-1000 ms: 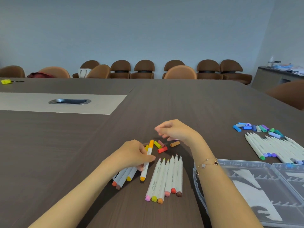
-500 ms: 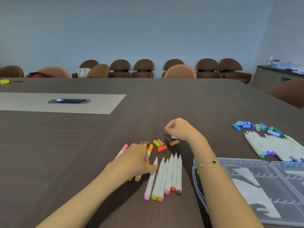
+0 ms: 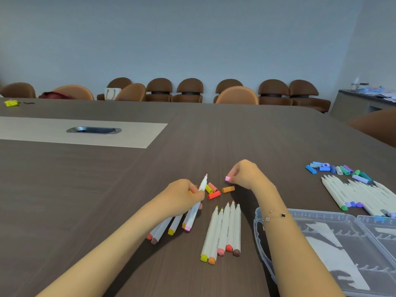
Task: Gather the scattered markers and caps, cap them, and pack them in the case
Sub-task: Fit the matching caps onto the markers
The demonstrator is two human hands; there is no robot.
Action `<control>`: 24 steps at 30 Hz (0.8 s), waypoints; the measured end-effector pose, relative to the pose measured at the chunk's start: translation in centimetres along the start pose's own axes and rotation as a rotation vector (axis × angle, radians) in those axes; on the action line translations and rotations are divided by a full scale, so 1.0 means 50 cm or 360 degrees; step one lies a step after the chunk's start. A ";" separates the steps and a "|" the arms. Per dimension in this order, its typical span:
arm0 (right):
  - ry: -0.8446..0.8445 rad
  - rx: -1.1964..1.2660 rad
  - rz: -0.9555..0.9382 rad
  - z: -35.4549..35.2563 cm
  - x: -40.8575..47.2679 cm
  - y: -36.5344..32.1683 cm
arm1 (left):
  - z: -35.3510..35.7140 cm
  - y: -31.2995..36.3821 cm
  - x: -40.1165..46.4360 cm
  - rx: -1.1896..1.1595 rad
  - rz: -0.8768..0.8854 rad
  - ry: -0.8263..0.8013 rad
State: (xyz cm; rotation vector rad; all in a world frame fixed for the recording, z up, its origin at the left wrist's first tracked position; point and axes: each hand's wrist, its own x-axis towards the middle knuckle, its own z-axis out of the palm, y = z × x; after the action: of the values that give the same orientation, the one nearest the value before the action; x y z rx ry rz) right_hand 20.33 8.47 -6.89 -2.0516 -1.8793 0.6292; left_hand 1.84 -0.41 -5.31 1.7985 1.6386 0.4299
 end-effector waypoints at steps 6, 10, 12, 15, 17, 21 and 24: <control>-0.0371 0.1186 -0.0397 -0.045 -0.052 -0.021 | -0.009 0.011 0.003 -0.0379 -0.0005 0.0071; -0.0470 0.1304 -0.0398 -0.042 -0.054 -0.046 | -0.017 0.018 0.003 -0.0610 -0.0117 -0.0006; -0.0448 0.1302 -0.0376 -0.037 -0.051 -0.048 | -0.018 0.018 0.004 -0.0619 -0.0131 -0.0004; -0.0378 0.1313 -0.0341 -0.033 -0.048 -0.049 | -0.019 0.018 0.007 -0.0618 -0.0147 -0.0010; -0.0344 0.1327 -0.0331 -0.032 -0.046 -0.049 | -0.018 0.018 0.007 -0.0624 -0.0154 -0.0029; -0.0331 0.1305 -0.0373 -0.034 -0.051 -0.050 | -0.017 0.021 0.006 -0.0625 -0.0145 -0.0058; -0.0340 0.1299 -0.0419 -0.034 -0.055 -0.052 | -0.019 0.023 0.004 -0.0610 -0.0138 -0.0042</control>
State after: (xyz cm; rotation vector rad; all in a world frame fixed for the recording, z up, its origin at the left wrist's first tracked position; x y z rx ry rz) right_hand 18.78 6.16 -3.80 -1.2328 -1.5604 1.3073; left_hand 2.14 0.01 -3.91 1.4380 1.4908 0.6303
